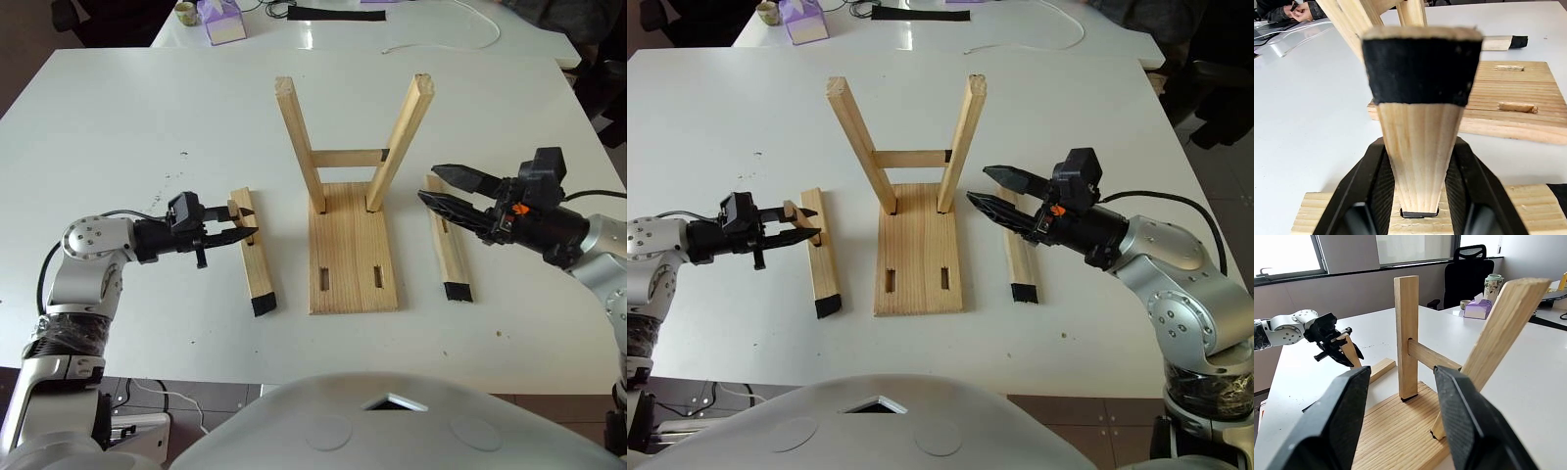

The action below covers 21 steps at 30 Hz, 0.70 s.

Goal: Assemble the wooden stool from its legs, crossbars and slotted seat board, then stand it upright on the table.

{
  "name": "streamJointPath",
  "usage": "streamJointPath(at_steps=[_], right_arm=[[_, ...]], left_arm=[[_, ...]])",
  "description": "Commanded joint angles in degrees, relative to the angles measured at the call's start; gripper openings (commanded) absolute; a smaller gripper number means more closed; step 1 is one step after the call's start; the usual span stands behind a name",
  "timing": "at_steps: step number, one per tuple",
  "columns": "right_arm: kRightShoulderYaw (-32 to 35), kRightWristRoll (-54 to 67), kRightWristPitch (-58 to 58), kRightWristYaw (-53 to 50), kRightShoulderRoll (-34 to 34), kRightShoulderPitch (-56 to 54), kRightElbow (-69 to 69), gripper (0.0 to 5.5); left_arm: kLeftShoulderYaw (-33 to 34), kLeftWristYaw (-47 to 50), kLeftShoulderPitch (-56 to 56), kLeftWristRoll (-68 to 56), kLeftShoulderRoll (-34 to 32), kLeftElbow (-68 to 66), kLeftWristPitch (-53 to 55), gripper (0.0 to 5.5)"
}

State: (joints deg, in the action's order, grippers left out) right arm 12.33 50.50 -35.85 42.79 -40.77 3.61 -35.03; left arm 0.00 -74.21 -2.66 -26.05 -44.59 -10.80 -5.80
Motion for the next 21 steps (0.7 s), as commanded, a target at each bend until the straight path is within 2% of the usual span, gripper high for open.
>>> streamJointPath(at_steps=[1,16,20,21], right_arm=[[-0.42,-1.92,0.81,0.52,-0.88,-1.19,0.38,2.37],[-1.20,-4.26,0.86,1.82,-0.78,-2.23,1.15,2.37],[-1.41,-4.66,0.90,1.99,-0.82,-2.24,1.13,2.37],[-1.45,-4.75,0.88,2.05,-0.84,-2.30,1.17,2.37]], left_arm=[[-2.29,1.02,4.93,2.35,2.12,-1.63,3.30,1.31],[-0.57,2.65,7.09,1.83,3.59,-4.28,0.52,1.31],[-1.96,5.42,6.73,3.25,3.22,-3.90,4.22,1.31],[-2.51,6.01,6.75,3.92,2.74,-4.10,5.37,1.59]])
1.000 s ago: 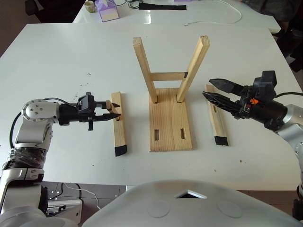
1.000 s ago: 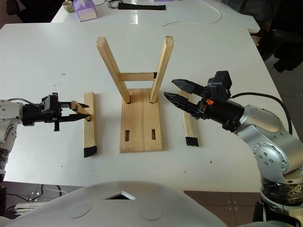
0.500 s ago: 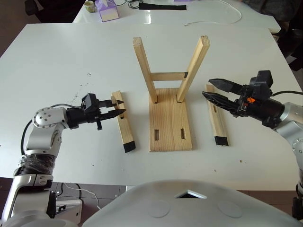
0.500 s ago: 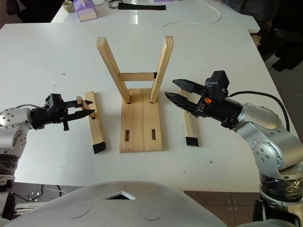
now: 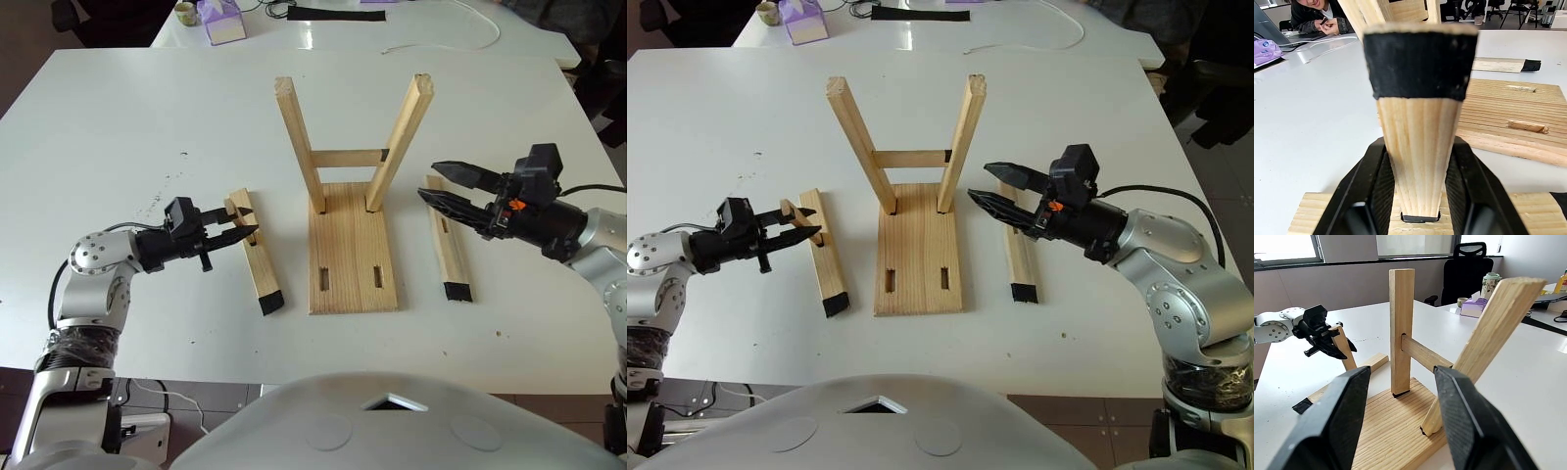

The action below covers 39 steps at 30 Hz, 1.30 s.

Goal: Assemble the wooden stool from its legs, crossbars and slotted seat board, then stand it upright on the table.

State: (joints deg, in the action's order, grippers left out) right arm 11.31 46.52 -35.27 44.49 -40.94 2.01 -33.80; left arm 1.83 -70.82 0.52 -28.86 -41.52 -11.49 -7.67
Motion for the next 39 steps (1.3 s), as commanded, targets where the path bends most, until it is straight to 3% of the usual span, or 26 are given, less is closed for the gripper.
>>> streamJointPath(at_steps=[1,10,19,28,31,36,39], right_arm=[[-0.42,-0.86,0.30,0.40,-0.66,-0.65,-0.08,2.37],[-1.01,-2.57,0.83,0.90,-0.40,-0.33,0.29,2.37],[-1.16,-4.30,1.65,1.44,-0.67,0.92,0.24,2.37],[-1.24,-6.41,2.93,1.26,-0.14,2.67,-0.30,2.37],[-1.41,-6.54,2.95,1.08,-0.05,2.64,-0.35,2.37],[-1.65,-6.46,3.02,0.79,0.02,2.65,-0.53,2.37],[-1.84,-6.39,3.06,0.80,-0.07,2.36,-0.41,2.37]], left_arm=[[-4.97,2.64,3.76,7.48,-0.81,-3.67,7.43,1.70],[-4.09,5.33,2.84,10.52,0.88,-6.45,0.97,3.01],[6.70,3.44,8.20,-9.44,-1.07,14.97,18.46,3.01],[17.43,12.66,1.72,-24.21,0.17,26.50,30.06,3.01],[17.40,16.40,-1.19,-25.75,1.01,29.91,31.77,3.01],[17.11,17.57,-2.57,-26.99,1.37,31.57,34.10,2.40],[17.63,18.49,-3.48,-27.72,1.25,32.46,35.49,2.40]])
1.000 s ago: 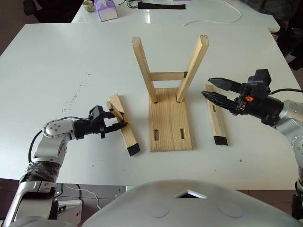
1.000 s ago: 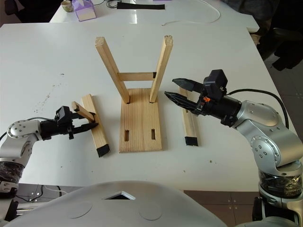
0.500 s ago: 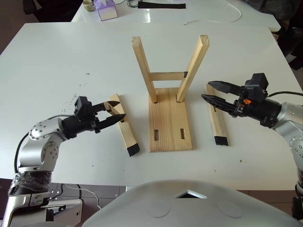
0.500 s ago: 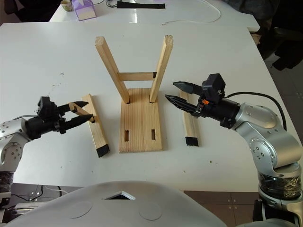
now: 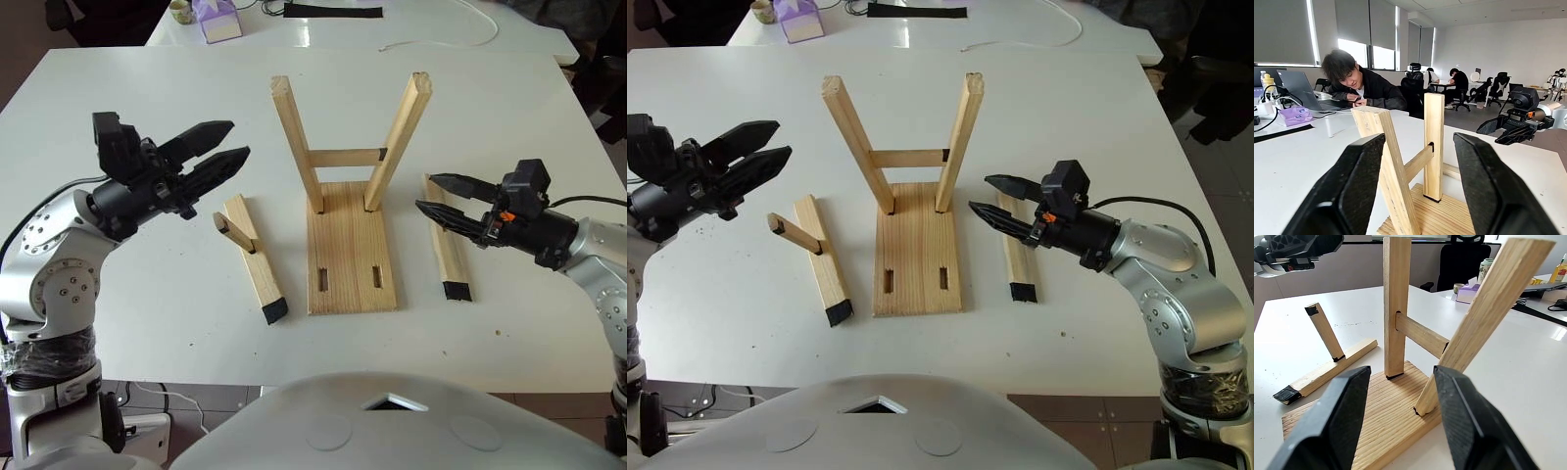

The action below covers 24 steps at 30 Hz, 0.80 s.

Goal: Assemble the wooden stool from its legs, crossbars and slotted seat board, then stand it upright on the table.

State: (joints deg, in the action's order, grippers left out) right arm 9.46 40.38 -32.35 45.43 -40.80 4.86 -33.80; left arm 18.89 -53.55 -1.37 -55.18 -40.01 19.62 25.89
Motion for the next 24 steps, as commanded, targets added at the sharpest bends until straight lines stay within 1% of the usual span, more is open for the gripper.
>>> streamJointPath(at_steps=[1,4,6,8,11,13,15,18,21,23,24], right_arm=[[0.04,-0.18,0.16,-0.16,-0.20,-0.55,-0.42,2.37],[0.51,1.12,-0.09,-0.39,0.30,-0.51,-0.86,2.37],[0.27,0.86,0.00,-0.65,0.42,-0.44,-0.90,2.37],[0.03,0.29,0.37,-0.82,0.59,0.15,-1.01,2.37],[-1.71,-1.05,0.89,-1.22,1.23,-0.54,-0.21,2.37],[-2.28,-1.23,0.98,-1.07,1.32,-1.21,0.21,2.37],[-2.00,-1.09,1.05,-0.78,1.11,-1.25,0.38,2.37],[-1.33,-0.75,1.09,-0.48,0.77,-1.01,0.41,2.37],[-0.96,-0.37,1.11,-0.37,0.69,-0.56,-0.11,2.37],[-0.75,-0.20,1.15,-0.58,0.80,-0.11,-0.54,2.37],[-0.70,-0.20,1.19,-0.73,0.90,0.02,-0.63,2.37]], left_arm=[[0.94,1.60,-2.32,-2.21,-0.38,1.81,2.49,2.40],[1.49,2.82,-4.97,-4.63,-0.53,2.65,4.02,2.40],[0.57,2.05,-4.99,-3.94,-0.55,2.65,4.25,2.40],[-2.97,-0.47,-2.81,0.26,0.32,0.36,2.86,2.40],[-11.98,-4.31,2.53,11.48,2.85,-8.05,-3.14,2.40],[-14.84,-6.28,5.48,16.45,3.64,-12.09,-7.23,2.40],[-13.95,-6.21,5.03,16.40,4.27,-13.48,-8.28,2.40],[-10.08,-3.85,0.64,11.14,4.21,-10.95,-6.29,2.40],[-4.14,2.52,-7.47,-0.83,2.54,-0.36,-0.36,2.40],[-3.12,5.29,-10.52,-6.76,0.50,7.27,3.47,2.40],[-4.24,4.79,-9.34,-7.09,-0.94,10.91,5.20,2.40]])
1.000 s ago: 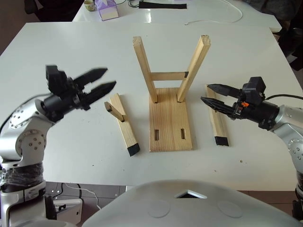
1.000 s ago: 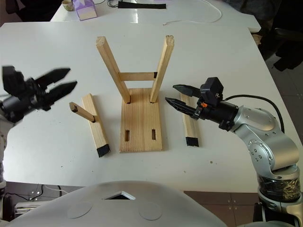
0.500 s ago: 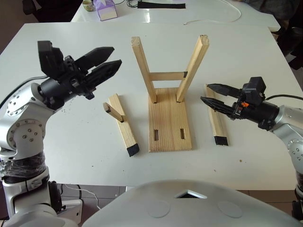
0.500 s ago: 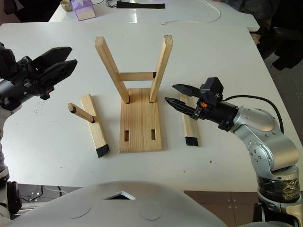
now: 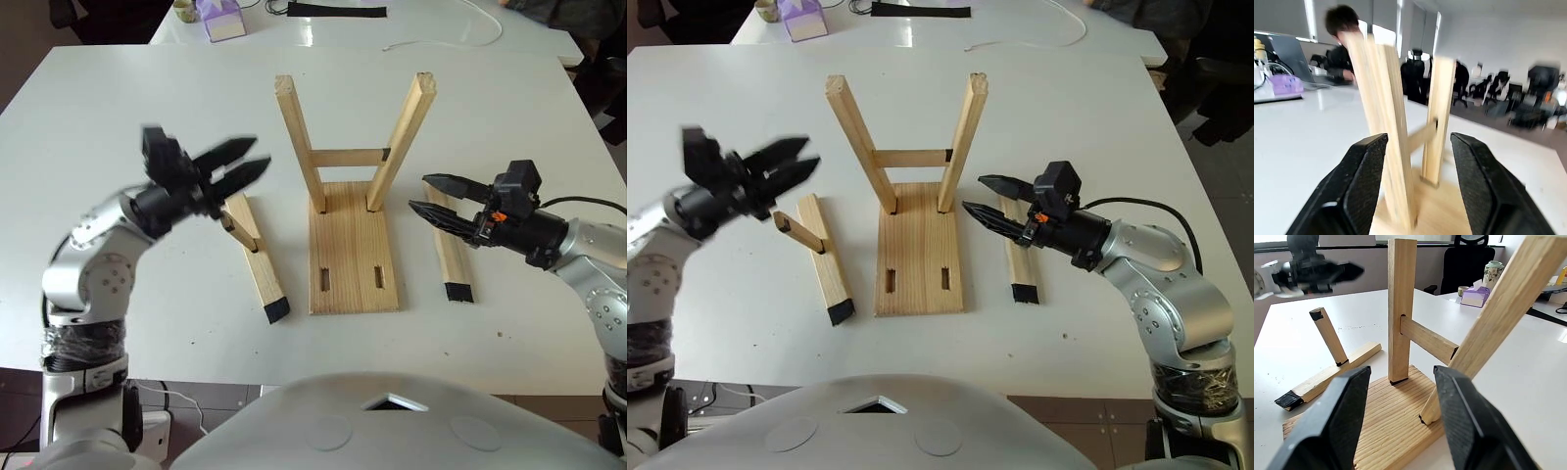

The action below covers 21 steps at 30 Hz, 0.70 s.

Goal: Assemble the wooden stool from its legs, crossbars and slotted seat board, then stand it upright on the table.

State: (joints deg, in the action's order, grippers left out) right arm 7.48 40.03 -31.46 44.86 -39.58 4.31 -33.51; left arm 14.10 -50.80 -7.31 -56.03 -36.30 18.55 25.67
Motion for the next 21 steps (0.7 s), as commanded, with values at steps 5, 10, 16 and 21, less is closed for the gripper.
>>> streamJointPath(at_steps=[5,10,16,21], right_arm=[[1.09,-0.37,0.72,-0.51,0.16,0.86,-0.71,2.37],[2.04,-0.43,0.96,-1.69,0.71,3.13,-2.19,2.37],[1.43,-0.66,1.24,-3.17,1.81,5.15,-3.99,2.37],[2.23,-0.90,1.77,-4.63,2.52,7.74,-5.43,2.37]], left_arm=[[-11.45,-2.16,16.59,11.67,-12.95,18.89,4.96,2.40],[-16.12,0.76,28.63,25.26,-14.19,12.59,2.39,2.40],[-19.49,2.38,31.64,31.37,-12.70,12.50,0.82,2.40],[-15.00,-4.02,32.30,33.67,-18.99,7.67,-3.29,2.40]])
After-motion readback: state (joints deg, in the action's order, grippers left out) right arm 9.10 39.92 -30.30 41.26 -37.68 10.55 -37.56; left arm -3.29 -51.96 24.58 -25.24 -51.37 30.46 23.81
